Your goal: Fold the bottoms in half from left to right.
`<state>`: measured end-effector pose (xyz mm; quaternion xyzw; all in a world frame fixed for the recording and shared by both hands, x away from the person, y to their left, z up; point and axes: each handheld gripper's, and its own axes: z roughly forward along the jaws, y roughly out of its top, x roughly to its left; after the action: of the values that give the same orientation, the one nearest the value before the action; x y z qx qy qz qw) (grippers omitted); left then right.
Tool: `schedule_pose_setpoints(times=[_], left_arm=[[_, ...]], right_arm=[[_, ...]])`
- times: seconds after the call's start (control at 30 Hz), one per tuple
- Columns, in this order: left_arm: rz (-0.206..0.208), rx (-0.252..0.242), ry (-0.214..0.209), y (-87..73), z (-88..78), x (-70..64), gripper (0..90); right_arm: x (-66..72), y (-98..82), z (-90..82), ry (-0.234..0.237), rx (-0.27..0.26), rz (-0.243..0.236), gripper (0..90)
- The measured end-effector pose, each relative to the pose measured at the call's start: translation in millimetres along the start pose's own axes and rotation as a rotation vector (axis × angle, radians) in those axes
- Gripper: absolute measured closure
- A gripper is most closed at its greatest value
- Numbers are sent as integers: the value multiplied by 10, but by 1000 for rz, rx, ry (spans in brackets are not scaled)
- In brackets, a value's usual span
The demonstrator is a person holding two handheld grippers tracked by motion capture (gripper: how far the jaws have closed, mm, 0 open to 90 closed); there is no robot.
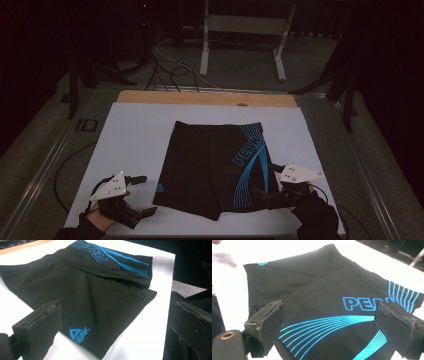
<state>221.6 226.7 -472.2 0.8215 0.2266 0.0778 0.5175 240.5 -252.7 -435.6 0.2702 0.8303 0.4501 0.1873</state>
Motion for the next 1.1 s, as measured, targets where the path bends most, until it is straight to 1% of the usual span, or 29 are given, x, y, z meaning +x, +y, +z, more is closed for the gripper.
schedule_pose_setpoints(times=[0.1,0.17,0.2,0.4,0.47,0.53,0.63,0.67,0.7,0.83,0.87,0.97,1.0,1.1], left_arm=[[2,-3,-2,6,0,-4,0],[2,-3,-2,6,0,-5,0],[3,-1,-4,7,2,-7,0],[-4,-1,-6,4,12,-7,0],[-7,-2,-8,0,12,-4,0],[-10,-3,-6,-6,12,2,0],[-11,1,-3,-13,16,8,0],[-12,0,-4,-15,18,8,0],[-12,1,-4,-15,19,8,0],[-15,2,-3,-21,19,10,0],[-17,2,-4,-24,18,13,0],[-18,3,-2,-29,18,18,0],[-19,4,-4,-33,24,17,0],[-22,11,-5,-40,36,16,0]], right_arm=[[-35,51,9,3,-3,-9,92],[-35,51,9,3,-3,-9,92],[-57,100,27,9,-1,-15,91],[-84,171,78,22,-6,-12,91],[-103,215,125,29,-4,-20,92],[-103,232,142,30,-4,-16,91],[-129,298,212,44,-15,-21,91],[-129,298,212,44,-15,-21,91],[-134,330,253,46,-14,-26,91],[-146,376,310,52,-14,-31,91],[-153,406,346,52,-16,-33,92],[-154,422,363,52,-16,-33,91],[-172,466,413,53,-18,-41,91],[-196,514,457,61,-22,-45,91]])
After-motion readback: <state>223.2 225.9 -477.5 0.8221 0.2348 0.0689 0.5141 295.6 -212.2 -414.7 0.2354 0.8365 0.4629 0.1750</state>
